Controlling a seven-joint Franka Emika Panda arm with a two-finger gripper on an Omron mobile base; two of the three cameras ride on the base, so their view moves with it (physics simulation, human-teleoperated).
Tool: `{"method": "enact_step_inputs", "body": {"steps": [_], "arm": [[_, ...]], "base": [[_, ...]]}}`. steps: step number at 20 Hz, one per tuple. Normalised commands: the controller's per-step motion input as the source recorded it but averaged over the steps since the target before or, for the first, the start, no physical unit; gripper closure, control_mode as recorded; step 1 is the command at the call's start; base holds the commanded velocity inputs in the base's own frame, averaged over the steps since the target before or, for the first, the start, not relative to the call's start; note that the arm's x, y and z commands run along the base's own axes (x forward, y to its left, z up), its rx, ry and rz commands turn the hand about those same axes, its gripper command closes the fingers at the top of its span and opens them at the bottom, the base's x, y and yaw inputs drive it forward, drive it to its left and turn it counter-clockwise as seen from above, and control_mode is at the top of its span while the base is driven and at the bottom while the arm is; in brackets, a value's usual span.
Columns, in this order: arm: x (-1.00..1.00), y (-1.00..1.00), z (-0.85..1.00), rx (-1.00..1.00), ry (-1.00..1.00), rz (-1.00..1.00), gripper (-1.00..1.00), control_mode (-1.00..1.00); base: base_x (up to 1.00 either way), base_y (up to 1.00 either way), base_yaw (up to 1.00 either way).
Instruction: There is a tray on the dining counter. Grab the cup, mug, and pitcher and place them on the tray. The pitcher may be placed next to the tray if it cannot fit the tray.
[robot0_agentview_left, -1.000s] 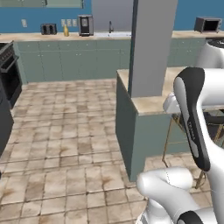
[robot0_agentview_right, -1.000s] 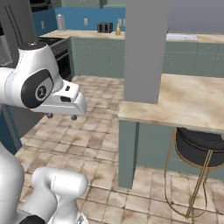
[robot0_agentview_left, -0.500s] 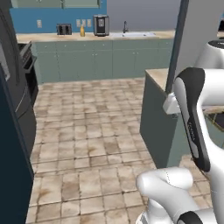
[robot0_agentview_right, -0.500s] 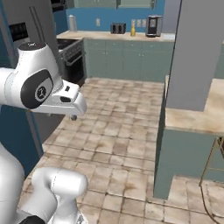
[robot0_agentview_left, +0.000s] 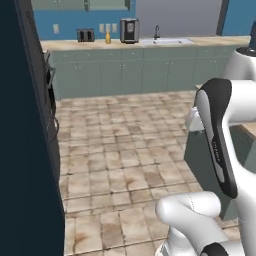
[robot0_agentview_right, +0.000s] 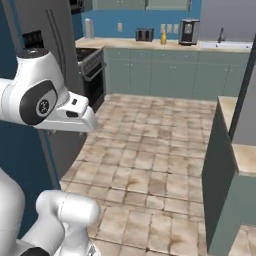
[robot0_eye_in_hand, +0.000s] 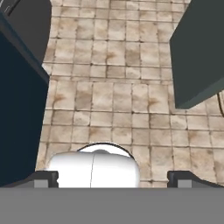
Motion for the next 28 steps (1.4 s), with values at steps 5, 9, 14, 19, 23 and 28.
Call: {"method": "enact_step_inputs", "body": {"steps": [5, 9, 14, 19, 23, 28], "arm": [[0.00, 0.00, 0.00, 0.00, 0.00, 0.00, -1.00, 1.00], [0.00, 0.00, 0.00, 0.00, 0.00, 0.00, -1.00, 1.00], [0.00, 0.00, 0.00, 0.00, 0.00, 0.00, -1.00, 1.00], [0.00, 0.00, 0.00, 0.00, 0.00, 0.00, -1.00, 1.00], [0.00, 0.00, 0.00, 0.00, 0.00, 0.00, -1.00, 1.00], [0.00, 0.00, 0.00, 0.00, 0.00, 0.00, -1.00, 1.00]], "base": [[0.97, 0.28, -0.03], [1.00, 0.05, 0.00], [1.00, 0.00, 0.00], [1.00, 0.00, 0.00], [1.00, 0.00, 0.00], [0.99, 0.00, 0.00]]}}
